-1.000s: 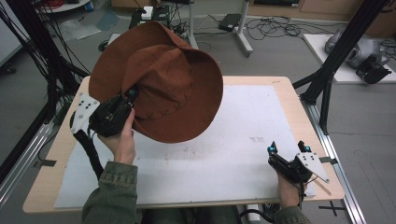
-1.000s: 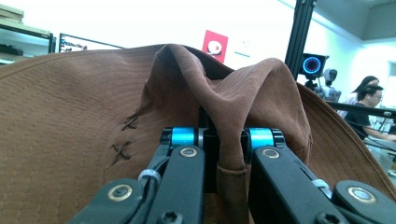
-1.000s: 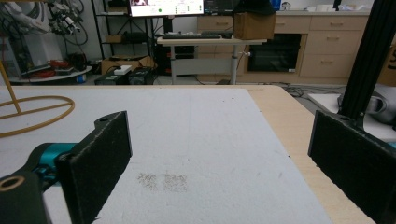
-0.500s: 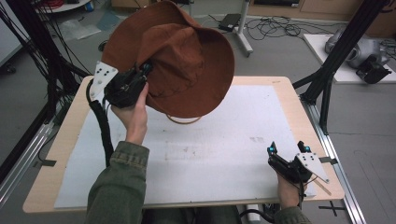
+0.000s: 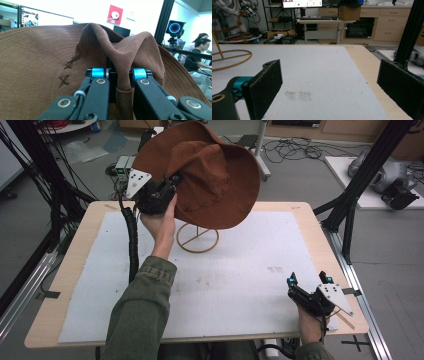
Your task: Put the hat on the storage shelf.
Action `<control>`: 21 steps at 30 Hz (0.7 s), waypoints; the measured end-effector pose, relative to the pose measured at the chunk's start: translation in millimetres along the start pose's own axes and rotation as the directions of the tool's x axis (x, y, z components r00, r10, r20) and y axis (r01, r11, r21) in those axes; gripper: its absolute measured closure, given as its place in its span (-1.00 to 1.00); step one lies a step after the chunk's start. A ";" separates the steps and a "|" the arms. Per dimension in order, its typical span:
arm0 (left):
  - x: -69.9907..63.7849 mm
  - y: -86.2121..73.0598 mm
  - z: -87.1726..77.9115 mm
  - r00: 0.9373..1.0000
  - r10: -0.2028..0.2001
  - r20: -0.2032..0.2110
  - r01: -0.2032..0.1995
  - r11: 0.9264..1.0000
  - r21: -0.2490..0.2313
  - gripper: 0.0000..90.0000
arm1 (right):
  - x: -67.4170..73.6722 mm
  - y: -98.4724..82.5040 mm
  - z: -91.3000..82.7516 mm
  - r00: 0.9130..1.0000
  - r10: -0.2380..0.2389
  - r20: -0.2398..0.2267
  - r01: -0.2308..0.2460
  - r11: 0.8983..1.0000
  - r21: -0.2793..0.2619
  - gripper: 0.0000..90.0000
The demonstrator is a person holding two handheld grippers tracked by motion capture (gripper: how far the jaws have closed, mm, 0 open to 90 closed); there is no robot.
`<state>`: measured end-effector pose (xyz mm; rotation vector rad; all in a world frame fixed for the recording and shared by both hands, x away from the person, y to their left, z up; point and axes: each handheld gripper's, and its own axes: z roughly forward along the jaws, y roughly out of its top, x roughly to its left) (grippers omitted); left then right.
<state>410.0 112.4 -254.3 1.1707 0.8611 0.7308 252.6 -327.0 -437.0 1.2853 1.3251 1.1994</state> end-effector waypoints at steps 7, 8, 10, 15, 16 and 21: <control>0.8 -4.9 4.9 1.000 0.007 -0.003 -0.007 1.000 0.010 0.96 | -2.0 -0.7 0.2 1.000 -0.005 0.000 0.005 1.000 0.000 -0.88; 1.3 -5.1 5.3 1.000 0.004 -0.003 -0.004 1.000 0.008 0.96 | -1.1 -0.5 0.0 1.000 0.002 -0.002 -0.002 1.000 0.001 -0.88; 3.2 -6.2 6.2 1.000 0.002 -0.009 -0.002 1.000 0.013 0.96 | -0.2 -0.4 0.1 1.000 -0.006 -0.004 0.006 1.000 0.000 -0.88; 5.2 -12.4 9.5 1.000 0.009 -0.017 -0.008 0.999 0.053 0.96 | 2.9 -0.5 1.1 1.000 -0.014 -0.014 0.014 1.000 0.003 -0.88; 5.0 -13.5 10.1 1.000 0.007 -0.017 -0.006 0.998 0.057 0.96 | 3.7 -0.5 1.1 1.000 -0.007 -0.017 0.007 1.000 0.004 -0.88; 2.9 -22.4 14.2 1.000 0.013 -0.009 -0.011 0.994 0.108 0.95 | 3.2 -0.3 1.0 1.000 -0.013 -0.014 0.013 1.000 0.002 -0.88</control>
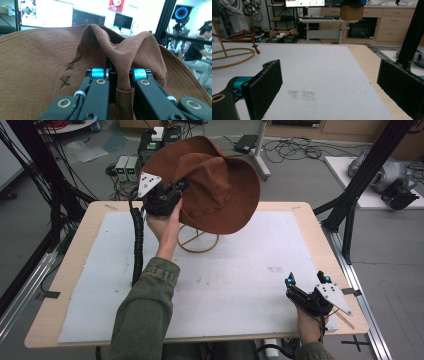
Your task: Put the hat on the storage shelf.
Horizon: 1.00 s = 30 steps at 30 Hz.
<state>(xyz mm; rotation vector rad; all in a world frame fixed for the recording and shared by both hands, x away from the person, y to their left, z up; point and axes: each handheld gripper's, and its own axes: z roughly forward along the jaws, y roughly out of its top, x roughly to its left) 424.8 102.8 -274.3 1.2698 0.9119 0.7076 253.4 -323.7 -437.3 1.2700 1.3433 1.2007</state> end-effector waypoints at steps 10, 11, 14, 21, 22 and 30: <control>-0.5 -8.7 -0.8 1.000 0.005 -0.012 -0.005 1.000 0.017 0.94 | -0.3 -0.1 0.0 1.000 -0.001 0.000 0.001 1.000 0.000 -0.88; 0.3 -9.5 -1.3 1.000 0.003 -0.014 -0.002 1.000 0.016 0.93 | -0.1 -0.1 0.0 1.000 -0.001 0.000 0.001 1.000 0.001 -0.88; 2.3 -10.0 -2.9 1.000 -0.008 -0.013 0.008 1.000 0.008 0.87 | 0.5 0.0 0.0 1.000 0.000 -0.002 0.000 1.000 0.002 -0.88; 1.0 -7.3 -7.1 1.000 -0.011 -0.019 0.011 1.000 -0.008 0.37 | 1.1 0.4 -0.2 1.000 -0.005 0.008 0.005 1.000 -0.008 -0.88; 0.8 -7.4 -8.2 1.000 -0.007 -0.021 0.007 1.000 -0.010 0.28 | 1.5 0.7 -0.3 1.000 -0.007 0.010 0.007 1.000 -0.012 -0.88; 3.5 -9.1 -17.6 0.999 0.009 -0.049 -0.010 1.000 -0.018 -0.11 | 2.1 1.1 -0.5 1.000 -0.006 0.015 0.006 1.000 -0.011 -0.88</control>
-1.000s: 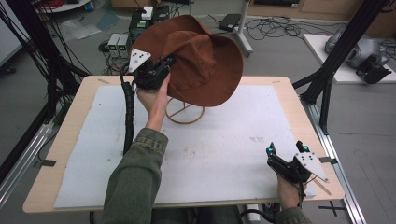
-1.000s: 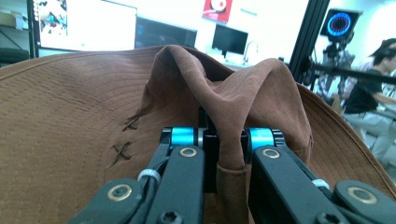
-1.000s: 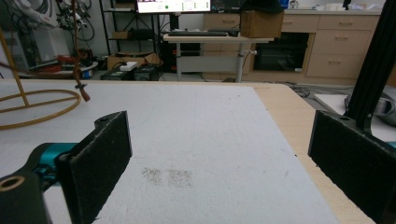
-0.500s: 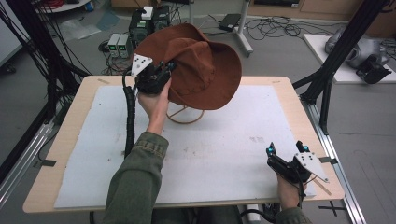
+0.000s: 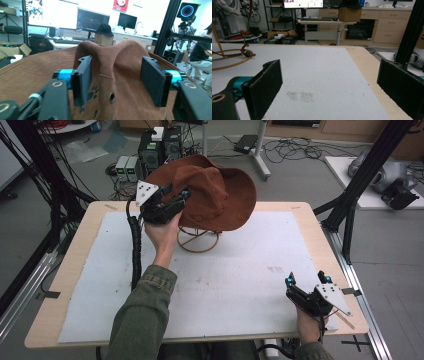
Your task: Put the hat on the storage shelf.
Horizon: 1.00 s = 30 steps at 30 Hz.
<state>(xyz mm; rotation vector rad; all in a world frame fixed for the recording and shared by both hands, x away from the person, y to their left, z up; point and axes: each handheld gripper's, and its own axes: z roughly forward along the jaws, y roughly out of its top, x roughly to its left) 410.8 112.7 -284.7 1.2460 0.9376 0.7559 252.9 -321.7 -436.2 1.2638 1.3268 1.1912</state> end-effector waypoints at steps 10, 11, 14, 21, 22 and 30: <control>-0.1 6.4 -12.3 0.999 0.039 -0.034 -0.039 0.999 -0.006 -0.26 | 1.5 0.6 1.2 1.000 0.000 -0.007 0.000 1.000 0.002 -0.88; -0.1 7.7 -15.4 0.998 0.047 -0.040 -0.047 0.999 -0.006 -0.29 | 1.3 0.6 1.3 1.000 -0.001 -0.007 0.001 1.000 0.001 -0.88; 0.0 8.7 -29.7 0.996 0.065 -0.069 -0.067 0.997 -0.024 -0.34 | 1.3 0.6 1.2 1.000 0.004 -0.005 -0.004 1.000 0.003 -0.88; 14.0 -7.0 -78.3 0.985 0.083 -0.154 -0.089 0.996 -0.031 -0.44 | 1.2 1.6 0.4 1.000 0.003 -0.003 -0.003 1.000 -0.001 -0.88; 16.5 -11.2 -86.7 0.983 0.084 -0.165 -0.093 0.995 -0.047 -0.45 | 1.6 1.8 0.3 1.000 0.004 -0.003 -0.004 1.000 0.001 -0.88; 26.0 -37.8 -140.9 0.967 0.091 -0.240 -0.114 0.990 -0.082 -0.55 | 7.8 1.8 1.9 1.000 0.001 -0.003 -0.001 1.000 0.007 -0.88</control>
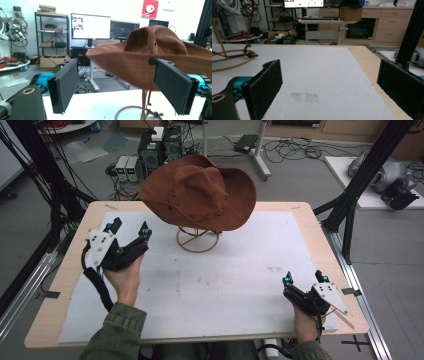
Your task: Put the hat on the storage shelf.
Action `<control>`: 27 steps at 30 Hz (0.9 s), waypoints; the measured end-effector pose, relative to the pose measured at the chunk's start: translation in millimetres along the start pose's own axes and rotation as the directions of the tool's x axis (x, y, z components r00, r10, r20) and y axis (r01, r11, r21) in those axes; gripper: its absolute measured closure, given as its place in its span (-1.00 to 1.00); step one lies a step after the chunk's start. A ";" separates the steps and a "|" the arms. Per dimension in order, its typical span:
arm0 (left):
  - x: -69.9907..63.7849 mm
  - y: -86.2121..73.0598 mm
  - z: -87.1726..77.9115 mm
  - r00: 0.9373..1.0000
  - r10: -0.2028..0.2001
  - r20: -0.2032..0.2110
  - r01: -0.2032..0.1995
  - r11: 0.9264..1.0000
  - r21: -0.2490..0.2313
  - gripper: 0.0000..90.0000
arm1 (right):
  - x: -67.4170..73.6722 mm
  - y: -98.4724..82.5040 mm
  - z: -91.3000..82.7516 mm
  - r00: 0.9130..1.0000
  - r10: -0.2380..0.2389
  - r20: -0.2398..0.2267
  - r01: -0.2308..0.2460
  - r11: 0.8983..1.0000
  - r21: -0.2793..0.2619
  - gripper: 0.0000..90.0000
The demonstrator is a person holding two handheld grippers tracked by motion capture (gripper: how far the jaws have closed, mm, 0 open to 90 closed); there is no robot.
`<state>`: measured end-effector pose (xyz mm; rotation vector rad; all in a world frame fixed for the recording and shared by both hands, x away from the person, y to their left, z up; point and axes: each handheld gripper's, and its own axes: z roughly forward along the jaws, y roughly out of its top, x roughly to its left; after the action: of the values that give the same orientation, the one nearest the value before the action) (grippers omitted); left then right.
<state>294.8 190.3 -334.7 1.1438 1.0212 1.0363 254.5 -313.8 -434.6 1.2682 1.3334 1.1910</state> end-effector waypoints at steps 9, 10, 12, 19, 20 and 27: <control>14.5 -30.2 -48.2 0.998 0.018 -0.065 -0.016 0.999 0.032 -0.56 | 2.7 -0.8 1.7 1.000 0.006 -0.007 -0.006 1.000 0.004 -0.88; 16.9 -34.3 -52.3 0.997 0.023 -0.075 -0.021 0.999 0.036 -0.56 | 2.3 -1.1 1.9 1.000 0.006 -0.009 -0.006 1.000 0.004 -0.88; 21.4 -42.2 -58.0 0.995 0.028 -0.094 -0.024 0.999 0.048 -0.56 | 2.1 -1.5 1.8 1.000 0.015 -0.006 -0.015 1.000 0.008 -0.88; 38.1 -77.4 -72.3 0.988 0.040 -0.148 -0.024 0.994 0.107 -0.56 | 3.1 -2.9 2.3 1.000 -0.005 0.005 0.005 1.000 0.008 -0.88; 41.1 -81.9 -73.3 0.986 0.037 -0.160 -0.019 0.993 0.112 -0.56 | 3.0 -3.2 2.4 1.000 -0.013 0.008 0.013 1.000 0.007 -0.88; 56.5 -93.1 -75.1 0.967 0.074 -0.242 -0.045 0.991 0.125 -0.56 | 4.5 -7.4 3.6 1.000 0.022 -0.001 -0.022 0.999 0.024 -0.88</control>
<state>243.3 249.8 -441.0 1.1675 1.2658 1.2007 257.0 -309.1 -442.4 1.3026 1.3413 1.1940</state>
